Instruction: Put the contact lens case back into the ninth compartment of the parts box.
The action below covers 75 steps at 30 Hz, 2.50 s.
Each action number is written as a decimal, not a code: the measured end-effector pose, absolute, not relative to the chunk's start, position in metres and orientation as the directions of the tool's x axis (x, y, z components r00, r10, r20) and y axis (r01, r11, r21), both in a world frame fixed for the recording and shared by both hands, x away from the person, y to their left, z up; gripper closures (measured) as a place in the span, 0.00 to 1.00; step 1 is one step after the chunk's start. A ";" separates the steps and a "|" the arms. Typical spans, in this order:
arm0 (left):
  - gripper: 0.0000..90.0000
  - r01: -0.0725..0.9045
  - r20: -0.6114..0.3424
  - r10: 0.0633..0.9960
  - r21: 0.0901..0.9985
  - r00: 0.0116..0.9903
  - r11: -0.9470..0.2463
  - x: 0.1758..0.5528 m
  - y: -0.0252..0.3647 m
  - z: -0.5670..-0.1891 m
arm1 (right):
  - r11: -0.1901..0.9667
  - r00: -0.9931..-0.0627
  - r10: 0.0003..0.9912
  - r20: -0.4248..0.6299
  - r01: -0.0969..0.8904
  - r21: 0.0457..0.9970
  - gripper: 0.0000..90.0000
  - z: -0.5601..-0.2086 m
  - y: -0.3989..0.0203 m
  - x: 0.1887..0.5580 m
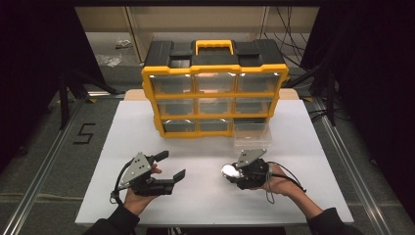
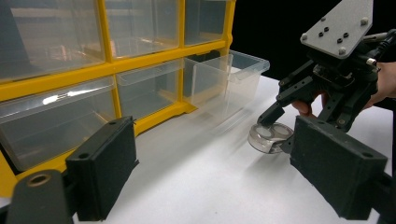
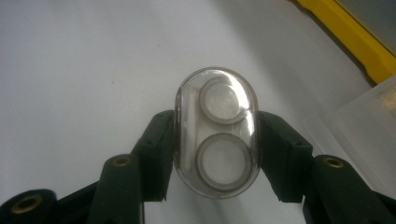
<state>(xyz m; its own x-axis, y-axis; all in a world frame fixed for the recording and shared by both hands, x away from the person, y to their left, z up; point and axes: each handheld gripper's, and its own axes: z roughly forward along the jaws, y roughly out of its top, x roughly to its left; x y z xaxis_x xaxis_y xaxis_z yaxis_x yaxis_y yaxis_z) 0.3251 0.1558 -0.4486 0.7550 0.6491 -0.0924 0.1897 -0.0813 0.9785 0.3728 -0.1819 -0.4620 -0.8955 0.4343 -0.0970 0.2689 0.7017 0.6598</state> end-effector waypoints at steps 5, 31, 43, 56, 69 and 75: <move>0.15 0.188 -0.091 0.648 0.979 0.756 -0.082 0.325 0.156 -0.449 | 0.691 -0.892 0.442 -0.096 0.270 0.671 0.55 -0.459 -0.183 0.373; 0.15 0.185 -0.087 0.652 0.979 0.753 -0.083 0.325 0.156 -0.448 | 0.649 -0.880 0.463 -0.102 0.258 0.716 0.55 -0.446 -0.186 0.373; 0.15 0.187 -0.087 0.657 0.979 0.749 -0.083 0.326 0.158 -0.448 | 0.612 -0.866 0.486 -0.116 0.242 0.753 0.55 -0.431 -0.192 0.374; 0.15 0.184 -0.084 0.660 0.979 0.747 -0.083 0.325 0.158 -0.448 | 0.575 -0.850 0.510 -0.128 0.226 0.787 0.55 -0.414 -0.198 0.377; 0.16 0.178 -0.071 0.672 0.980 0.737 -0.091 0.326 0.160 -0.447 | 0.537 -0.826 0.543 -0.148 0.206 0.818 0.55 -0.397 -0.202 0.383; 0.16 0.182 -0.072 0.671 0.979 0.738 -0.095 0.326 0.159 -0.448 | 0.517 -0.810 0.568 -0.148 0.211 0.830 0.55 -0.390 -0.205 0.387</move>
